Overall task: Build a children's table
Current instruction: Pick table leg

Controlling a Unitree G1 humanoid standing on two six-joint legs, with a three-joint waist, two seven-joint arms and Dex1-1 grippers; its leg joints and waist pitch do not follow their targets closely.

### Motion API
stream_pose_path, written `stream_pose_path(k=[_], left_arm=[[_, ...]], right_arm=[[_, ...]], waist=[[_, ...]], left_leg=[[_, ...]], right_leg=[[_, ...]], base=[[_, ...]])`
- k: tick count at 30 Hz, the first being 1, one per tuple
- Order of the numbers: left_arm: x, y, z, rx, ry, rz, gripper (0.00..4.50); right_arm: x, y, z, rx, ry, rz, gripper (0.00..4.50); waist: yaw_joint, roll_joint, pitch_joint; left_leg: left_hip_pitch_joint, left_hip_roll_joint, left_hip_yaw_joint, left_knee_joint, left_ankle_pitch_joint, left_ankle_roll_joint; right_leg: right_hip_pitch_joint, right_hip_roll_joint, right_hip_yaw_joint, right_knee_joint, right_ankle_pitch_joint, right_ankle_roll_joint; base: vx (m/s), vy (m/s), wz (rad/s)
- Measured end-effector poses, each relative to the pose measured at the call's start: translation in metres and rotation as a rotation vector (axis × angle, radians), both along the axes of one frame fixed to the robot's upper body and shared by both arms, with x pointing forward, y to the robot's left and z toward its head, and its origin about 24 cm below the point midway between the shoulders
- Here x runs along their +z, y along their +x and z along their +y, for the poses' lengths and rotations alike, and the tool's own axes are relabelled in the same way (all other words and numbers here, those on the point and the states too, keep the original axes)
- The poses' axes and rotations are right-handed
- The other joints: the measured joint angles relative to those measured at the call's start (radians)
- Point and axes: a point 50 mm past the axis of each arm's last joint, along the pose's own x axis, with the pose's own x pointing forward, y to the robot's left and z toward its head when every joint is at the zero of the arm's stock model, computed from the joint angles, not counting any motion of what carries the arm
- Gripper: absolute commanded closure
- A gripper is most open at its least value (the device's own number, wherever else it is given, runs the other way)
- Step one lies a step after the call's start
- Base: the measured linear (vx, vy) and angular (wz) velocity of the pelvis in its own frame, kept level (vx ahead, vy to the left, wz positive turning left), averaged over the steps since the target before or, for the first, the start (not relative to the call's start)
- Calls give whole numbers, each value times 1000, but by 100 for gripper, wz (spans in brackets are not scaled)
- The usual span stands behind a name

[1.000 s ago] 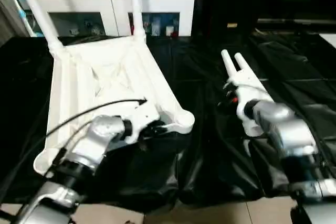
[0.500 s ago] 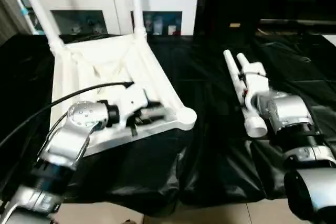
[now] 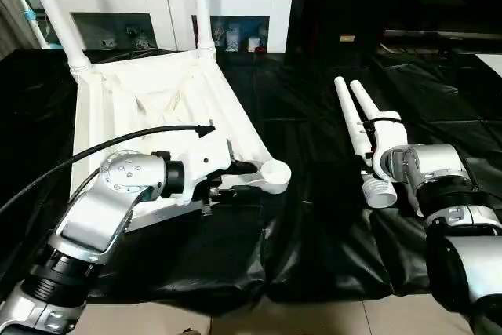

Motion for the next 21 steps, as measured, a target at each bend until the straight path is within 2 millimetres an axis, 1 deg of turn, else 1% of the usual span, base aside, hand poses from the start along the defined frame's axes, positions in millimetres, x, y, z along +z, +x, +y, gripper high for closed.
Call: stream_pose_path(k=[2, 4, 5, 6, 8, 11, 13, 15, 18, 21], left_arm=[[0, 0, 0, 1, -1, 2, 264], [0, 0, 0, 7, 0, 8, 264], [-1, 0, 0, 8, 0, 8, 264], [-1, 0, 0, 11, 0, 7, 264], [-1, 1, 0, 14, 0, 7, 264], [-1, 1, 1, 19, -1, 5, 264], [0, 1, 1, 26, -2, 2, 264], [0, 1, 1, 28, -2, 1, 264], [0, 2, 1, 36, -3, -4, 264], [0, 2, 1, 47, -5, -14, 264]], right_arm=[[0, 0, -1, -10, 6, 0, 142], [0, 1, 0, -16, 20, 0, 165], [0, 1, 0, -19, 24, 0, 165], [0, 1, 0, -20, 27, -3, 183], [0, 2, 0, -20, 30, -9, 188], [-1, 2, 0, -21, 37, -7, 226], [-1, 2, 1, -20, 40, -11, 227], [-1, 2, 1, -18, 42, -11, 255], [-1, 3, 1, -25, 57, -12, 267], [-2, 3, 1, -29, 64, -14, 267]], waist=[[0, 0, 0], [0, 0, 0], [0, 0, 0], [0, 0, 0], [-1, 0, 0], [-1, -1, 0], [-1, -1, -1], [-2, -2, -1], [-1, -2, -1], [-2, -3, -1]], left_leg=[[0, 0, 0, 0, 0, 0], [0, 0, 0, 0, 0, 0], [0, 0, 0, 0, 0, 0], [0, 0, 0, 0, 0, 0], [0, 0, 0, 0, 0, 0], [0, 0, 0, 0, 0, 0], [0, 0, 0, 0, 0, 0], [0, 0, 0, 0, 0, 0], [0, 0, 0, 1, 0, 0], [0, 0, 0, 1, 0, 0]], right_leg=[[0, 0, 0, 0, 0, 1], [0, 0, 0, 0, 0, 1], [0, 0, 0, 0, 0, 1], [0, 0, 0, 0, 0, 1], [0, 0, 0, 0, 0, 0], [0, 0, 0, 0, 0, 0], [0, 0, 0, 0, 0, 0], [0, 0, 0, 0, 0, 1], [0, 0, 0, 0, 0, 1], [0, 0, 0, 0, 0, 1]], base=[[0, 0, 0], [0, 0, 0], [0, 0, 0], [0, 0, 0], [0, 0, 0], [0, 0, 0], [0, 0, 0], [0, 0, 0], [0, 0, 0], [0, 0, 0]])
